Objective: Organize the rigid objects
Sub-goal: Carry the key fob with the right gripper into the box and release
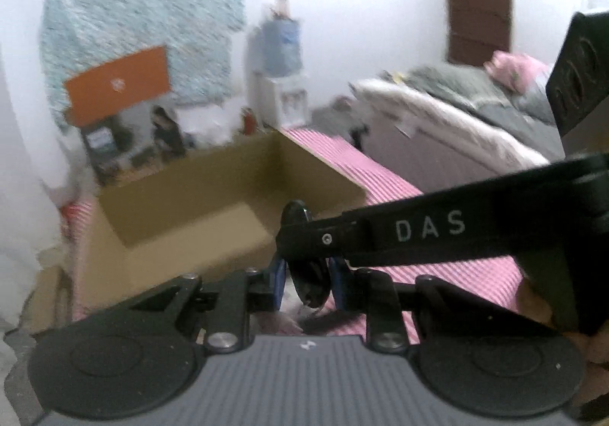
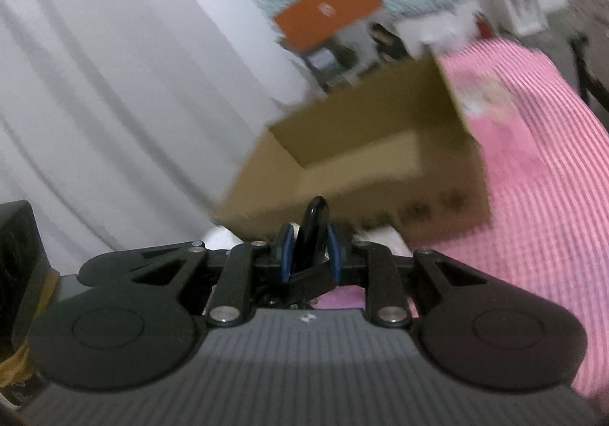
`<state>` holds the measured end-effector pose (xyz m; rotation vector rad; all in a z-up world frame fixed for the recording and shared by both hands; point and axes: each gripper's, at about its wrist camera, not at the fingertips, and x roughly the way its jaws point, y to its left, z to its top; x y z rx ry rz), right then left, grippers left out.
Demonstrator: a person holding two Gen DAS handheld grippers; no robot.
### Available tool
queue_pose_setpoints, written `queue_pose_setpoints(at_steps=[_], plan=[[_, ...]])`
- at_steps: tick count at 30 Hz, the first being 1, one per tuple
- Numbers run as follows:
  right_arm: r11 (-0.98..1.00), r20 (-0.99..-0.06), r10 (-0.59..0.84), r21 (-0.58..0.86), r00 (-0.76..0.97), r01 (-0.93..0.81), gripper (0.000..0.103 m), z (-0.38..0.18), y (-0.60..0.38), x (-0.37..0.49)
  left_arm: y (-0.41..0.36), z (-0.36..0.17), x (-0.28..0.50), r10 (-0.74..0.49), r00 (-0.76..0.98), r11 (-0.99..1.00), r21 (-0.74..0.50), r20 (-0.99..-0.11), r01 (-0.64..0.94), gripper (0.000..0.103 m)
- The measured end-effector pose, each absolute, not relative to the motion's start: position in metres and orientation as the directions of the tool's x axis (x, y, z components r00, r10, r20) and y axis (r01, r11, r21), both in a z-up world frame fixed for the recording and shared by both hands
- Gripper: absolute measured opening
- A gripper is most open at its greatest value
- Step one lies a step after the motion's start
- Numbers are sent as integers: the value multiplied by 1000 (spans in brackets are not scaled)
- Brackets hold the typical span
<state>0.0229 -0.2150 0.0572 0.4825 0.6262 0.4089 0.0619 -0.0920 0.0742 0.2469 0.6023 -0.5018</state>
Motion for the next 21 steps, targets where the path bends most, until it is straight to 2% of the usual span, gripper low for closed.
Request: queue_pose_setpoints(at_steps=[5, 9, 16, 21], plan=[[791, -420, 562, 525, 712, -314, 18, 91, -189, 72, -70, 101, 105, -328, 731, 896, 47, -599, 441, 25], [763, -458, 610, 560, 647, -323, 18, 101, -170, 132, -57, 101, 158, -277, 709, 917, 42, -648, 396, 25], [734, -580, 645, 650, 498, -194, 18, 70, -143, 243, -39, 68, 251, -220, 585, 936, 1, -780, 353, 24], [712, -631, 666, 696, 399, -87, 18, 33, -125, 299, -29, 39, 290, -144, 535, 947, 41, -833, 319, 24]])
